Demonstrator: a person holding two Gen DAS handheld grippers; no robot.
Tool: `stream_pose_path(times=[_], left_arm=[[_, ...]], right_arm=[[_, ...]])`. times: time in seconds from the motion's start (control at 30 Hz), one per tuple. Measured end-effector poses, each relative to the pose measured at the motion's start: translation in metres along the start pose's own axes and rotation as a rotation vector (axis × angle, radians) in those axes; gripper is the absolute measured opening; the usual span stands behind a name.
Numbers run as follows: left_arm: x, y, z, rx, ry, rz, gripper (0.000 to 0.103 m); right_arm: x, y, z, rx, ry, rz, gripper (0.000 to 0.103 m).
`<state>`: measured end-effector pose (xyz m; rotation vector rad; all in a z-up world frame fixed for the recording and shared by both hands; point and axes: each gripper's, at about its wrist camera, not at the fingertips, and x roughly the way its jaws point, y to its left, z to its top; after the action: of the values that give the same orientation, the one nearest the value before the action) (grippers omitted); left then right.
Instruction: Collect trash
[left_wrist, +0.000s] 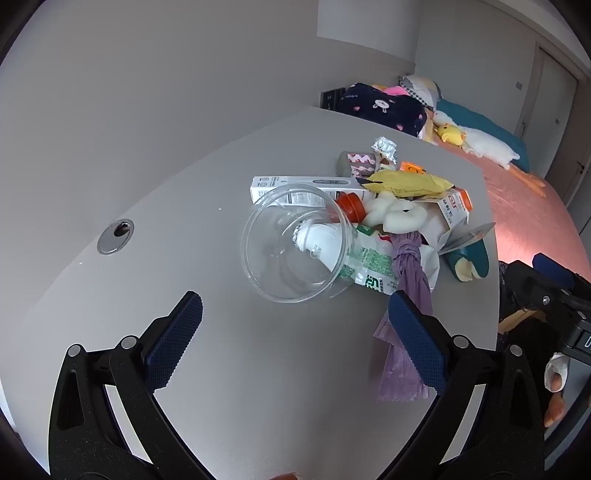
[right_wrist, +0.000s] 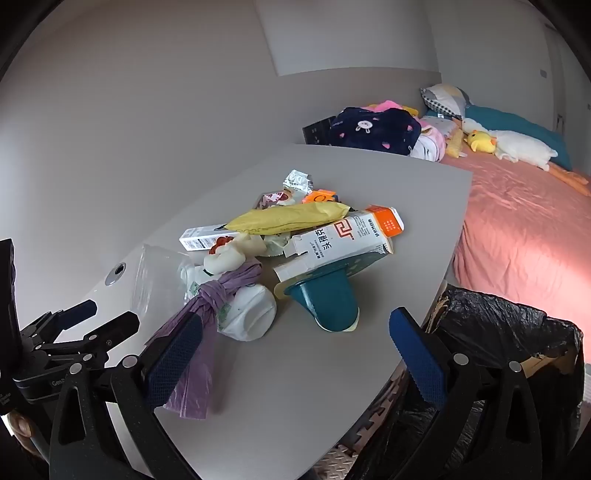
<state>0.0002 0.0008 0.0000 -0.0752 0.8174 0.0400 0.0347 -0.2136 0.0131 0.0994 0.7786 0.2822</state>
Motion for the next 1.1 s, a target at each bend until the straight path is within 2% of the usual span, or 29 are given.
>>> stream_pose_path(times=[0.03,0.33,1.1], left_arm=[[-0.0002,-0.0024,-0.0004,0.028,-0.006,0.024,0.097],[0.0047,0.005,0.0015,-0.01,0.008,-0.004,0.097],[-0.0016,0.0009,-0.0003,0.019,0.004,0.016,0.097]], right_arm=[[-0.0002,-0.0001,0.0,-0.001,-0.005,0.0,0.101],[0.0012,0.0002,-0.0002,0.001,0.0,-0.003,0.101],[0.0063,-0.001,0.0007,0.006,0.01,0.003,0.101]])
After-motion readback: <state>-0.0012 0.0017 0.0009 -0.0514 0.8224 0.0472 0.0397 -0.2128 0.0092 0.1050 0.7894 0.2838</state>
